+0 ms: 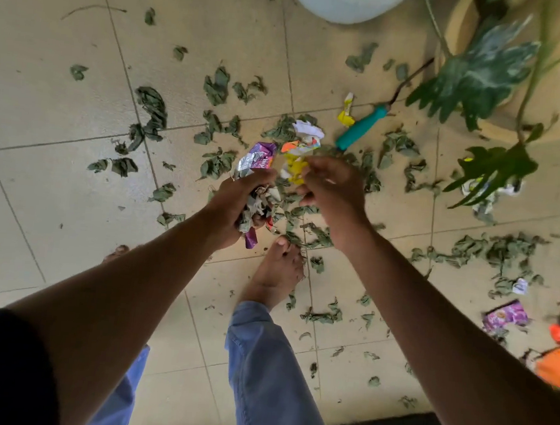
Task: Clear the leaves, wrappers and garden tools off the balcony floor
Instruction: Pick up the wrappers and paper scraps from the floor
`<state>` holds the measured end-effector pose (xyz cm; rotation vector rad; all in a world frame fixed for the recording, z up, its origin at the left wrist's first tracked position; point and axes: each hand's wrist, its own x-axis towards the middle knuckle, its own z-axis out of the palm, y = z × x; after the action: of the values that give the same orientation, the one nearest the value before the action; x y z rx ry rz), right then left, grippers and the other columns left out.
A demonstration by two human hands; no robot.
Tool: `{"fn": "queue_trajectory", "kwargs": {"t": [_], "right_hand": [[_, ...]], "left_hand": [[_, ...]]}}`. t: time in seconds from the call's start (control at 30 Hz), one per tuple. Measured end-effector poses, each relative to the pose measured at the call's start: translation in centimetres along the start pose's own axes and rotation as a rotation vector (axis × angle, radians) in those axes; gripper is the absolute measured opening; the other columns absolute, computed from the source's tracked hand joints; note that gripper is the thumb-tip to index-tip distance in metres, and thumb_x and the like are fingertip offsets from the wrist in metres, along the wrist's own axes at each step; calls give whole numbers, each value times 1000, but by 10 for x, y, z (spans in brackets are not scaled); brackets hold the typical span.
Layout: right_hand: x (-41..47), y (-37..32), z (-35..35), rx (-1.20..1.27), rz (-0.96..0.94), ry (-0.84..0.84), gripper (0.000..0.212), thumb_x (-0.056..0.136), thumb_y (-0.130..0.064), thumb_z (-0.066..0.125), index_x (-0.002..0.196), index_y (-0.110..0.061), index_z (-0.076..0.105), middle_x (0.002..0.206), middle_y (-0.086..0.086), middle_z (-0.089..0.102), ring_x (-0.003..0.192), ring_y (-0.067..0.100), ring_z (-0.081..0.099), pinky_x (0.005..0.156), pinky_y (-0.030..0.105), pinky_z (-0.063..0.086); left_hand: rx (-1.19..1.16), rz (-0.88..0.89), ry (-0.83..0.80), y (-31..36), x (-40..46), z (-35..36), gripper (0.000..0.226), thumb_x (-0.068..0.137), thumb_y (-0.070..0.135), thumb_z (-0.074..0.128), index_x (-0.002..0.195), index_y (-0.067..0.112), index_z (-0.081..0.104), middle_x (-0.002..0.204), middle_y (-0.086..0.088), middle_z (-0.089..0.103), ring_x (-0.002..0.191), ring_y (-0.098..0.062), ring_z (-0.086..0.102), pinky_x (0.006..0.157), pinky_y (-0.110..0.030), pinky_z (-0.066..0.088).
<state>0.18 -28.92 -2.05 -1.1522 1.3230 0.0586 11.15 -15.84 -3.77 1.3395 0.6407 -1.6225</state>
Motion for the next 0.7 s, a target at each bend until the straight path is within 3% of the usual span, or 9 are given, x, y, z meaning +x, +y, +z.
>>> {"fn": "queue_trajectory", "kwargs": {"t": [0.13,0.27,0.33,0.37,0.4,0.43,0.47,0.53,0.7], "right_hand": [[-7,11,19,-25,2,45,13,86,-10,77,96,-15,73,84,3,77,72,10,73,56,19,53],[4,14,25,-43,-38,89,12,82,-13,81,92,-14,75,82,1,77,80,16,75,78,39,63],[9,14,26,-111,-103,51,8,80,-14,79,88,-15,76,79,-2,76,79,15,73,79,43,62],[11,13,27,-165,-147,26,5,79,-16,77,83,-19,76,77,-6,75,77,12,71,78,44,61],[13,12,27,-222,-185,3,5,78,-17,74,78,-22,76,73,-9,73,74,9,69,75,43,60],[16,10,26,-271,-216,-22,7,77,-18,72,73,-23,74,69,-10,72,69,7,67,72,43,58],[19,8,26,-320,-238,-52,9,77,-18,70,70,-21,74,66,-7,71,65,9,65,68,44,56],[25,6,25,-468,-276,-85,11,77,-16,65,72,-11,74,65,4,70,63,15,64,62,45,55],[62,-4,16,-727,-376,261,26,88,-13,61,106,-26,73,96,-4,75,90,17,68,70,27,49]], "left_hand": [[8,40,27,-4,6,12,21,101,31,60,97,10,64,75,-9,64,46,-15,56,40,-17,38],[-74,74,-25,-1,9,13,35,104,42,54,103,10,67,70,-6,70,48,-14,63,42,-17,44],[-56,10,-148,-24,14,14,72,97,68,47,111,0,67,86,-10,75,67,-21,73,56,-16,53],[-114,-79,-111,-30,7,14,112,81,89,32,124,-10,61,107,-16,74,92,-27,74,81,-10,51],[9,-19,-104,-37,10,10,136,65,97,14,135,-13,54,125,-20,68,113,-30,68,98,-7,39],[39,60,-111,-38,8,10,136,67,97,14,139,-11,51,125,-18,67,113,-30,68,100,-9,41],[-51,-13,-215,-34,7,11,113,81,90,35,137,-6,54,110,-12,71,91,-26,73,82,-13,53],[-59,84,-94,-11,24,5,59,94,52,67,129,6,62,84,-6,67,55,-15,64,45,-19,48],[-5,96,21,7,27,7,22,89,30,76,94,11,66,72,-9,64,43,-19,54,41,-18,38]]}}
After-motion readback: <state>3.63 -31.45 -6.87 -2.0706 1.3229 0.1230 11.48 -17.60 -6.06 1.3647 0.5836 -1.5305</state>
